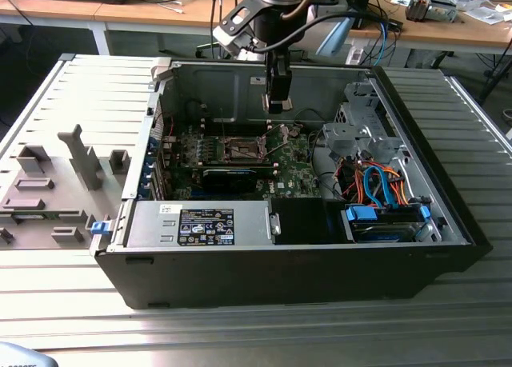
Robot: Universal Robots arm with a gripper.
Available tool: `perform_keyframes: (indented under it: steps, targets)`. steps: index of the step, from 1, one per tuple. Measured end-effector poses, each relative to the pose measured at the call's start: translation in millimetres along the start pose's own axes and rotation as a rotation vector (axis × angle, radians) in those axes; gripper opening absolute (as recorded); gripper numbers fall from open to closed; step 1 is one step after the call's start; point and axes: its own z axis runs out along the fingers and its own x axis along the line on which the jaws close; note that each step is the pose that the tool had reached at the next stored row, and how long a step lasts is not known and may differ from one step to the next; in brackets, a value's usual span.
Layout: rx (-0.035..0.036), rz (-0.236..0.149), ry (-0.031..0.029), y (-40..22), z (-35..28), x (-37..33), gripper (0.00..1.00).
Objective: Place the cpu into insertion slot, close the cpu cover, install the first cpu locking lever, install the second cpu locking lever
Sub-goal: 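Place the cpu into insertion slot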
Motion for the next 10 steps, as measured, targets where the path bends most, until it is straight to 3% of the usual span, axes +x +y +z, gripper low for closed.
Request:
perform_keyframes:
  steps: [10]
  targets:
    - [0.0000,0.000,0.0000,-0.1,1.4,0.0,0.54]
